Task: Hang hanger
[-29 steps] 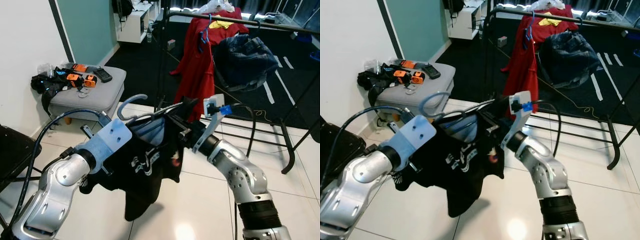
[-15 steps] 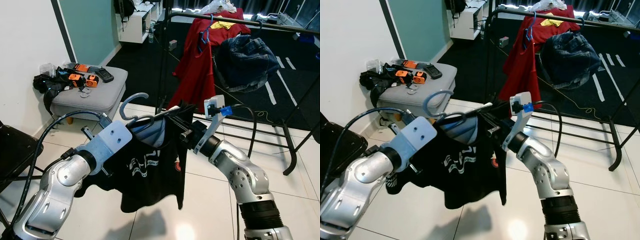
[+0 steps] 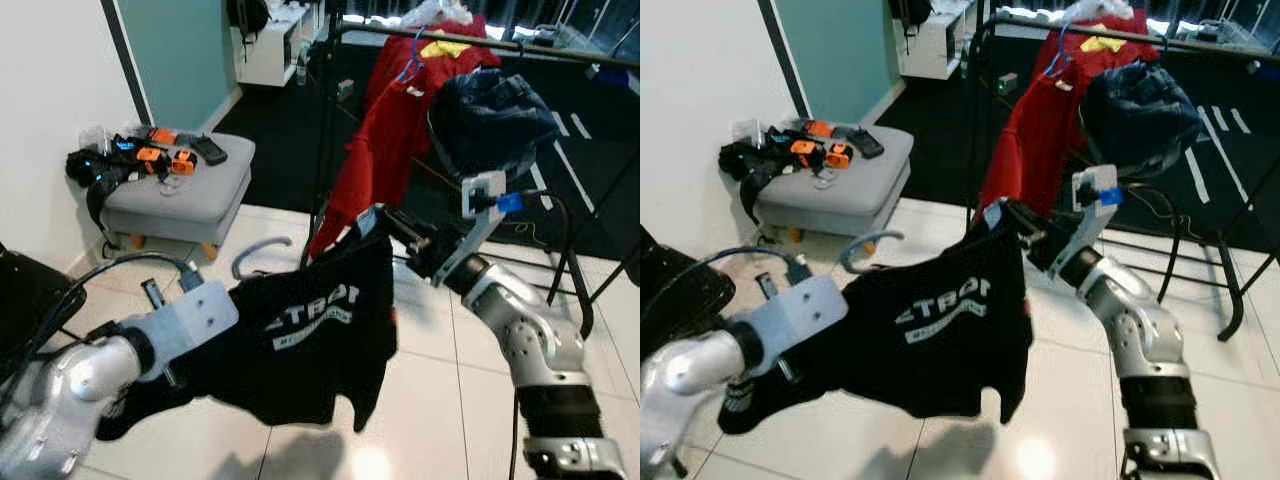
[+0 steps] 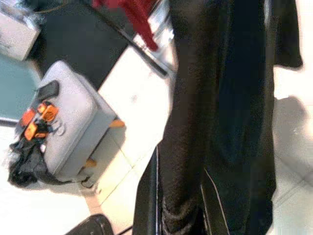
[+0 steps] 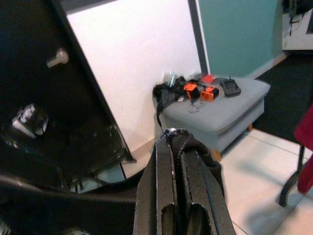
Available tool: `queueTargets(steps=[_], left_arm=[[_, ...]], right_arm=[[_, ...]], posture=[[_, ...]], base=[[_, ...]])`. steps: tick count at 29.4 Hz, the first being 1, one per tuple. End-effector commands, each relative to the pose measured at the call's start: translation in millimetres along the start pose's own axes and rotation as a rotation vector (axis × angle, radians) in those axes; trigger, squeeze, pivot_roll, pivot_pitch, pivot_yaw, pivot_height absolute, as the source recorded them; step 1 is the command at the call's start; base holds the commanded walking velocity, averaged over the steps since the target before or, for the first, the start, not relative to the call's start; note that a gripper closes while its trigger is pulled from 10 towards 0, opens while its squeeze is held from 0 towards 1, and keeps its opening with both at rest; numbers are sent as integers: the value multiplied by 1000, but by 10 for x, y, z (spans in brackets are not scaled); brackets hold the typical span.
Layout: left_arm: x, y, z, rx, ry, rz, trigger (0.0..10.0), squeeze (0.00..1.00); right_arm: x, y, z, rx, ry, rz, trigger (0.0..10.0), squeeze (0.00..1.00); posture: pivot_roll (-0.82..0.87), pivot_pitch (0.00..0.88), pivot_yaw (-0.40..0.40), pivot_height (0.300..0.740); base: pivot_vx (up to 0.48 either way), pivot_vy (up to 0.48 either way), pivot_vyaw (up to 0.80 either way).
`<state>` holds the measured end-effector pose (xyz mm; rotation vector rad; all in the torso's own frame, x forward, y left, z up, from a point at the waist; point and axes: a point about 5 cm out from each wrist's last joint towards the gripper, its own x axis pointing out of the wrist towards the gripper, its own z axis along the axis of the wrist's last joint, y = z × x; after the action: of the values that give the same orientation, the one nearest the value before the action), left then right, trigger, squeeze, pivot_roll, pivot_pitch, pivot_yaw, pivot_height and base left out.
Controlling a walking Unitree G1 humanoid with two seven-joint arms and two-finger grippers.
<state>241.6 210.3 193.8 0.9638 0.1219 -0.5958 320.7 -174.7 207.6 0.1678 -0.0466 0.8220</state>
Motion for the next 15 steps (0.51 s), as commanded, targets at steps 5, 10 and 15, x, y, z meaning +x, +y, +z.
queueTargets(steps=[5, 10, 15], left_arm=[[-163, 141, 176, 90, -104, -138, 10000, 0], [-173, 155, 314, 136, -164, -218, 10000, 0], [-10, 90, 481, 233, -250, -320, 10000, 0]], right_arm=[[-32, 207, -80, -29, 102, 208, 1647, 0], [-47, 335, -115, -26, 143, 330, 1529, 0], [-8, 609, -73, -1, 146, 567, 510, 0]], posture=[[-27, 98, -30, 740], [-26, 96, -32, 740], [-40, 86, -24, 740]], base=[[0, 0, 0], [0, 0, 0], [0, 0, 0]])
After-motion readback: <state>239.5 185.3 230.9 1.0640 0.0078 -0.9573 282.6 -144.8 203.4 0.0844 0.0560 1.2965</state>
